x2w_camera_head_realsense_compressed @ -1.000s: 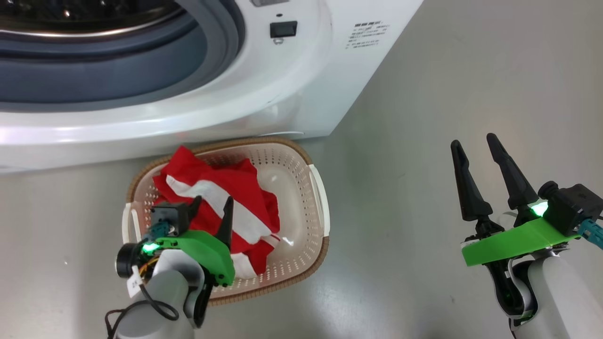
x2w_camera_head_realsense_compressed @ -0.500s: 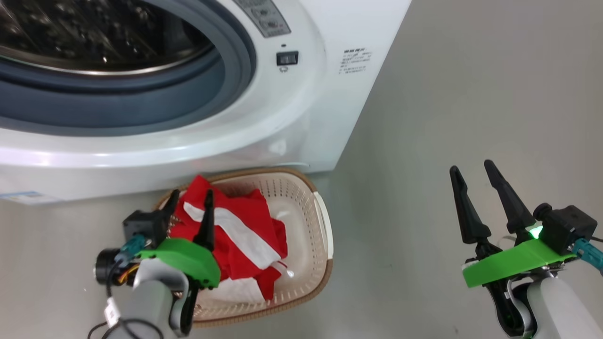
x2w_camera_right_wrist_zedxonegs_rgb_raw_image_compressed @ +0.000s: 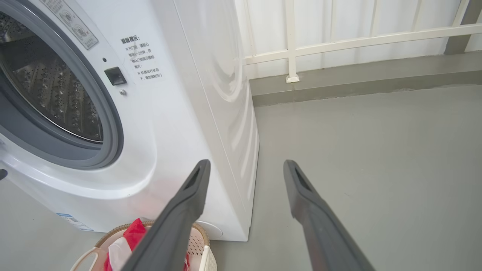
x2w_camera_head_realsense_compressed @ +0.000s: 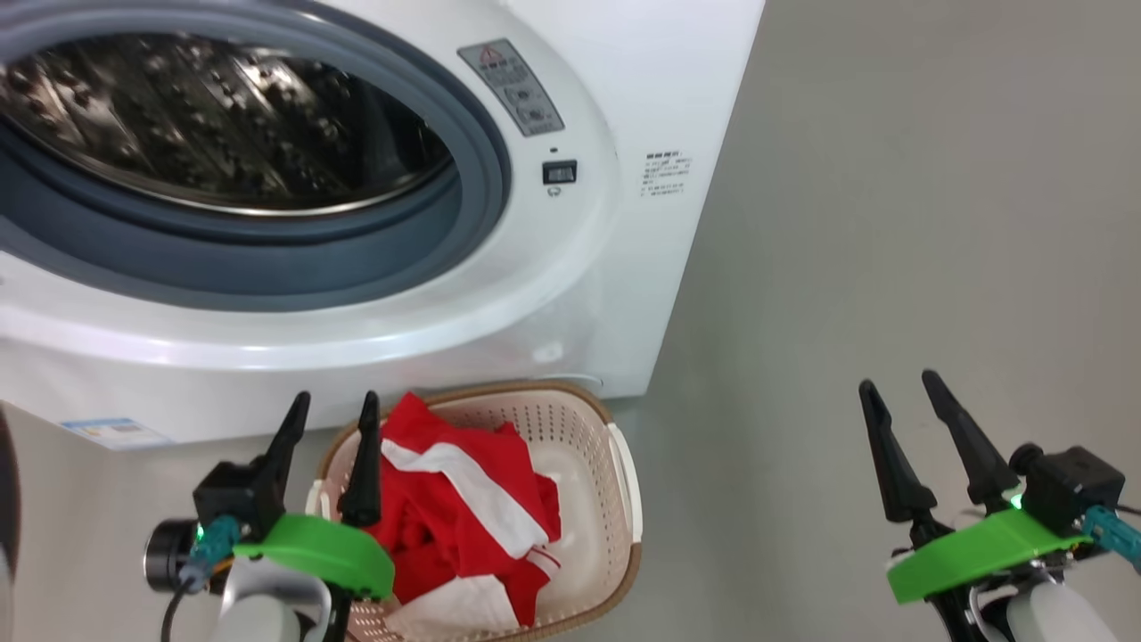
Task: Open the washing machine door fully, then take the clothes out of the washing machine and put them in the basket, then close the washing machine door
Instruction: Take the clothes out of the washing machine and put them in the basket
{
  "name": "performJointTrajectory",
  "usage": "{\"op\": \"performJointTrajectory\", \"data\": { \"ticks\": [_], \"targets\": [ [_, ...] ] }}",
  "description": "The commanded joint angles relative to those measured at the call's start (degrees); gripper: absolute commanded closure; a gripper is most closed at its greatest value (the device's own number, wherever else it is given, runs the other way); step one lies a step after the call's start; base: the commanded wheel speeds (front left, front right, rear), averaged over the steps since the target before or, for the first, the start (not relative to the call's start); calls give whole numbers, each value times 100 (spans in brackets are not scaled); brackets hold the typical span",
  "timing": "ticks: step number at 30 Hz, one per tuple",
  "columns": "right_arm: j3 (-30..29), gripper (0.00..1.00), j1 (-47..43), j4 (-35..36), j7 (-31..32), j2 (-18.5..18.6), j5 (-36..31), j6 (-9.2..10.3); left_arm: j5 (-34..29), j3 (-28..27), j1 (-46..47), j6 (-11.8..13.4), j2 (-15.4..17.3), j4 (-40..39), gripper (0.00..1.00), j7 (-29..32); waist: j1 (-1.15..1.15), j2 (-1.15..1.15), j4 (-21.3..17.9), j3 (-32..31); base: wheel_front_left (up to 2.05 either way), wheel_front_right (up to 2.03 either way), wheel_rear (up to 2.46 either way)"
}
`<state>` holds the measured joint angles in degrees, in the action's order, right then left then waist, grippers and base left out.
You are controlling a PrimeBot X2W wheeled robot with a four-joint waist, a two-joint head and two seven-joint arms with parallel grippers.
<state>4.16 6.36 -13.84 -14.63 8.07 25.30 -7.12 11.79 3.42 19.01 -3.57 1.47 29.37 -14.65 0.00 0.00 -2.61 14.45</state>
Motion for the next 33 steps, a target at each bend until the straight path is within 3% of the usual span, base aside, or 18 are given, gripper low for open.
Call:
{"op": "performJointTrajectory", "data": {
  "ticks": [1, 21, 33],
  "targets": [
    [53, 0, -118, 118, -37, 91, 28, -36, -22, -225, -170, -21, 142, -277, 0, -35, 0, 0, 64, -233, 0, 0, 0],
    [-72, 0, -804, 166, -37, 170, -13, -36, -68, -574, -1639, 60, 141, -1576, 0, -35, 0, 0, 118, -845, 0, 0, 0],
    [-141, 0, -1030, 178, -37, 226, -28, -36, -29, -507, -2100, 239, 141, -2105, 0, -35, 0, 0, 180, -996, 0, 0, 0]
  ]
}}
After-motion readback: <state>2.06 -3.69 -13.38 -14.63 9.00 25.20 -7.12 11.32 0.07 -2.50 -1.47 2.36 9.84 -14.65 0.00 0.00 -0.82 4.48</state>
